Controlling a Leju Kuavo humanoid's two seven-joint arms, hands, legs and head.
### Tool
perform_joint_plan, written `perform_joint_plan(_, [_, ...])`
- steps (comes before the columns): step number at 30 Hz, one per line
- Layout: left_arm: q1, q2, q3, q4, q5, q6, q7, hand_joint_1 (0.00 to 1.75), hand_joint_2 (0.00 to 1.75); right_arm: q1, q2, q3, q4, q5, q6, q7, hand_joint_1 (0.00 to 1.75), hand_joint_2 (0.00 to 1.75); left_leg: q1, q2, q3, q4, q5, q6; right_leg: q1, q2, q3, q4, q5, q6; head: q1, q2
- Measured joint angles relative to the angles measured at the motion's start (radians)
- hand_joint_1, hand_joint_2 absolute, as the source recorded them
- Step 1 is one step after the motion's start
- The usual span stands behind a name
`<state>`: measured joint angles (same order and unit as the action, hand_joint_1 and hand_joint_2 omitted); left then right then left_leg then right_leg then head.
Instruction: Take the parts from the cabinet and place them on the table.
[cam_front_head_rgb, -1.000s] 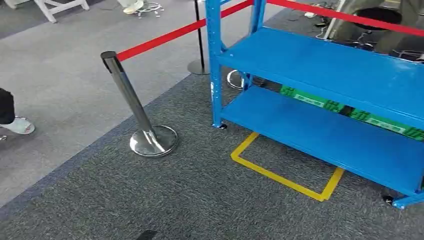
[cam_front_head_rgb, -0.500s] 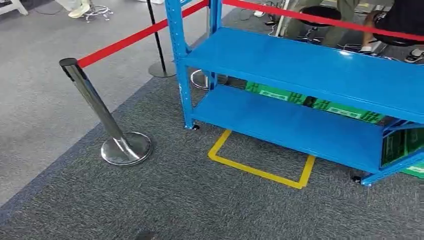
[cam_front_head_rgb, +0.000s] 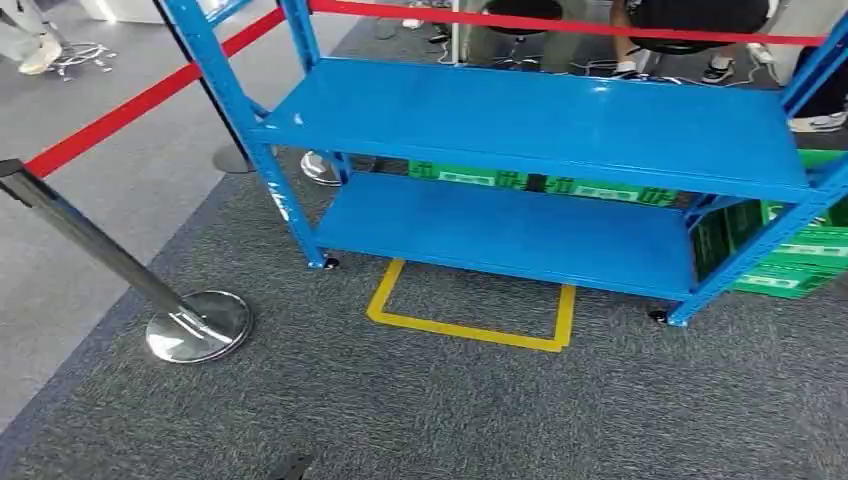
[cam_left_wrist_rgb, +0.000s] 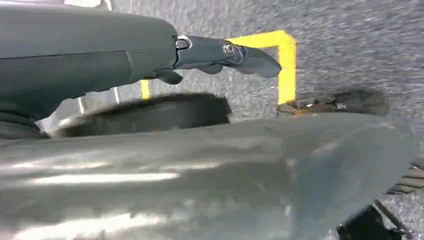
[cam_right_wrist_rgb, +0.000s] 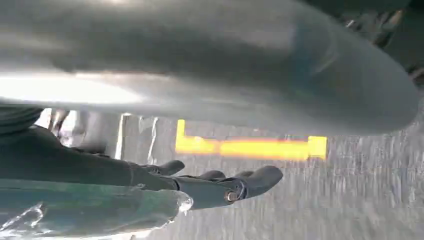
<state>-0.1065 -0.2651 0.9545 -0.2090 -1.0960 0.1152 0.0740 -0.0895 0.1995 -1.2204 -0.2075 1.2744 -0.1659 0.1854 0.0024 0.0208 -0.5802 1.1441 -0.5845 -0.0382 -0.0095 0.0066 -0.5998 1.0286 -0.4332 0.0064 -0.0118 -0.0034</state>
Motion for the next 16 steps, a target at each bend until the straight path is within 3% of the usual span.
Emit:
perform_joint_plan(1, [0.001, 0.002, 0.0, 0.0, 0.002, 0.002, 0.0, 0.0, 0.0, -0.001, 0.0, -0.014, 0.0, -0.024, 0.009, -0.008, 0.0, 0.0, 0.0, -0.007, -0.044, 0.082, -0.032, -0.001, 0.0, 0.016, -0.003, 0.0, 0.001, -0.002, -0.001, 0.0])
perform_joint_plan(2, [0.003, 0.003, 0.0, 0.0, 0.005, 0.002, 0.0, 0.0, 0.0, -0.002, 0.0, -0.03, 0.0, -0.045, 0.01, -0.011, 0.0, 0.0, 0.0, -0.01, -0.075, 0.138, -0.046, 0.0, 0.001, 0.03, -0.004, 0.0, 0.002, -0.003, -0.002, 0.0])
perform_joint_plan(3, [0.006, 0.004, 0.001, 0.0, 0.005, 0.002, 0.0, 0.0, 0.0, -0.001, 0.0, -0.044, 0.0, -0.058, 0.008, -0.011, 0.0, 0.0, 0.0, -0.012, -0.086, 0.147, -0.031, 0.001, 0.0, 0.047, -0.004, 0.0, 0.003, -0.002, -0.003, 0.0])
perform_joint_plan(5, [0.005, 0.004, 0.002, 0.0, 0.004, 0.003, 0.0, 0.0, 0.0, -0.001, 0.0, -0.062, 0.0, -0.068, 0.005, -0.01, 0.0, 0.0, 0.0, -0.017, -0.057, 0.068, 0.04, 0.006, -0.001, 0.062, -0.004, 0.0, 0.004, 0.001, -0.004, 0.0])
perform_joint_plan(6, [0.002, 0.005, 0.002, 0.0, 0.003, 0.003, 0.004, 0.0, 0.0, 0.0, 0.0, -0.072, 0.0, -0.073, 0.01, -0.008, 0.0, 0.0, 0.001, -0.021, -0.013, -0.031, 0.097, 0.008, -0.002, 0.075, -0.002, 0.0, 0.006, 0.004, -0.005, 0.0])
perform_joint_plan(7, [0.0, 0.005, 0.002, 0.0, 0.003, 0.003, 0.007, 0.0, 0.0, 0.0, 0.0, -0.08, 0.0, -0.075, 0.018, -0.006, 0.0, 0.0, 0.004, -0.035, 0.021, -0.104, 0.125, 0.008, -0.001, 0.08, -0.003, 0.0, 0.007, 0.008, -0.006, 0.0])
perform_joint_plan(8, [-0.004, 0.003, 0.002, 0.0, 0.003, 0.003, 0.008, 0.0, 0.0, -0.002, -0.002, -0.083, 0.0, -0.076, 0.024, -0.006, 0.0, 0.0, 0.006, -0.046, 0.035, -0.153, 0.117, 0.01, 0.008, 0.087, -0.01, 0.012, 0.003, 0.016, -0.012, 0.0])
perform_joint_plan(10, [-0.005, 0.003, 0.002, 0.0, 0.005, -0.002, 0.007, 0.0, 0.0, -0.001, -0.003, -0.09, 0.0, -0.079, 0.038, -0.006, 0.0, 0.0, 0.004, -0.046, 0.029, -0.146, 0.119, 0.018, 0.006, 0.088, -0.012, 0.001, 0.008, 0.023, -0.007, 0.0])
perform_joint_plan(12, [-0.002, 0.002, 0.002, 0.0, 0.007, -0.005, 0.006, 0.0, 0.0, -0.001, -0.005, -0.1, 0.0, -0.086, 0.046, -0.006, 0.0, 0.0, 0.004, -0.047, 0.03, -0.15, 0.124, 0.018, 0.008, 0.084, -0.013, 0.0, 0.003, -0.018, -0.004, 0.0])
perform_joint_plan(14, [-0.002, 0.002, 0.003, 0.0, 0.014, -0.004, -0.004, 0.0, 0.0, -0.002, -0.005, -0.109, 0.0, -0.098, 0.045, -0.003, 0.0, 0.0, 0.003, -0.049, 0.03, -0.15, 0.124, 0.023, 0.008, 0.082, -0.011, -0.006, 0.004, -0.016, -0.004, 0.0])
perform_joint_plan(15, [0.001, 0.002, 0.005, 0.0, 0.022, -0.004, -0.02, 0.0, 1.75, -0.002, -0.005, -0.113, 0.0, -0.106, 0.046, -0.003, 0.0, 0.0, 0.002, -0.049, 0.03, -0.15, 0.124, 0.025, 0.007, 0.081, -0.008, -0.009, 0.007, -0.011, -0.003, 0.0])
perform_joint_plan(16, [0.003, 0.002, 0.008, 0.0, 0.027, -0.005, -0.029, 0.0, 1.75, -0.003, -0.005, -0.119, 0.0, -0.112, 0.048, -0.003, 0.0, 0.0, 0.001, -0.049, 0.03, -0.15, 0.124, 0.03, 0.006, 0.081, -0.004, -0.012, 0.012, 0.001, -0.003, 0.0])
